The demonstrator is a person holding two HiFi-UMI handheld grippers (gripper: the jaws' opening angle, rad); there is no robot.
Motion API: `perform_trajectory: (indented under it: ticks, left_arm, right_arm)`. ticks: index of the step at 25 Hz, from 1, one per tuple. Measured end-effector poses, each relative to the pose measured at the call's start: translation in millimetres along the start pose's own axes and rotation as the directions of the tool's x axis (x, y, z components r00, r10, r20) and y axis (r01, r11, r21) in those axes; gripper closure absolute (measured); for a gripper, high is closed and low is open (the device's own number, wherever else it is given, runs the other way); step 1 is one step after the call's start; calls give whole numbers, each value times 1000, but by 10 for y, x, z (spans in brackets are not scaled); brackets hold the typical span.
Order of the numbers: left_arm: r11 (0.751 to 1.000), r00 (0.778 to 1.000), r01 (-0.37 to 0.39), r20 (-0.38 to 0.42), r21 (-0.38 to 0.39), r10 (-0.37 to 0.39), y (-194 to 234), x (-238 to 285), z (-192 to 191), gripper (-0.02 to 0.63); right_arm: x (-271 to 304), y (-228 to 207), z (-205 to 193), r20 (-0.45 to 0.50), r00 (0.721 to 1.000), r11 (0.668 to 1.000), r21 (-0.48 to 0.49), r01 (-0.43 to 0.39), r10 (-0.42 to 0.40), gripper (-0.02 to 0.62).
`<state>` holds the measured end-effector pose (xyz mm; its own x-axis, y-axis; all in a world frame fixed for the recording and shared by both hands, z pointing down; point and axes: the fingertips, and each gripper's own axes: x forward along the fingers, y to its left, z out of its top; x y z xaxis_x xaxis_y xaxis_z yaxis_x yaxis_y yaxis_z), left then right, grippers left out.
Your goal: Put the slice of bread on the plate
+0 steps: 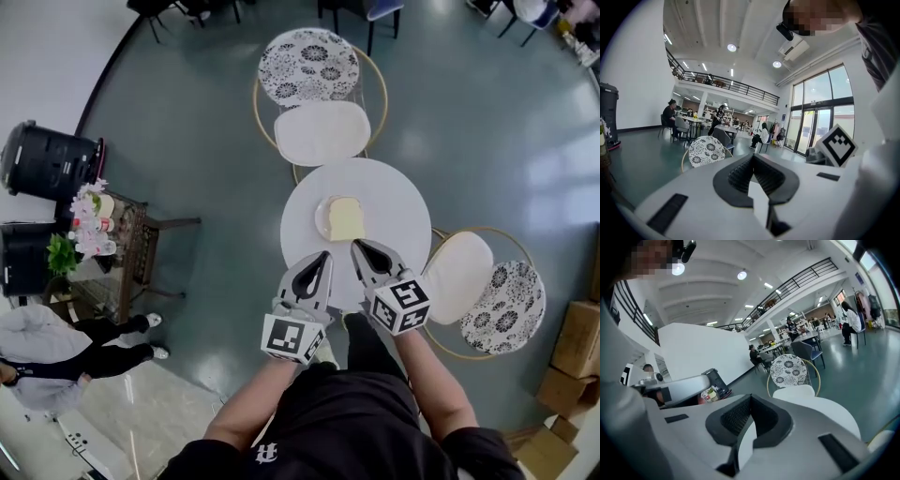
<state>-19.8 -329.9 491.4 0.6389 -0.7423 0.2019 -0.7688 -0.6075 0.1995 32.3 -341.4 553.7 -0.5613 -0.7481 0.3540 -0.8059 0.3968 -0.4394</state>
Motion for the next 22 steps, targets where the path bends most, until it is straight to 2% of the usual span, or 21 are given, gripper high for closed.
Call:
perform_trajectory:
  ticks: [7, 22]
  left_arm:
    - [999, 998, 42, 36, 9, -42, -356, -382, 282, 603]
    - [998, 994, 52, 91, 40, -55, -727, -1098, 645, 603]
  right_arm:
    - [-508, 577, 374, 108, 994, 996, -93, -6, 16, 589]
    - [-1078, 1274, 581, 176, 984, 983, -184, 12, 21, 591]
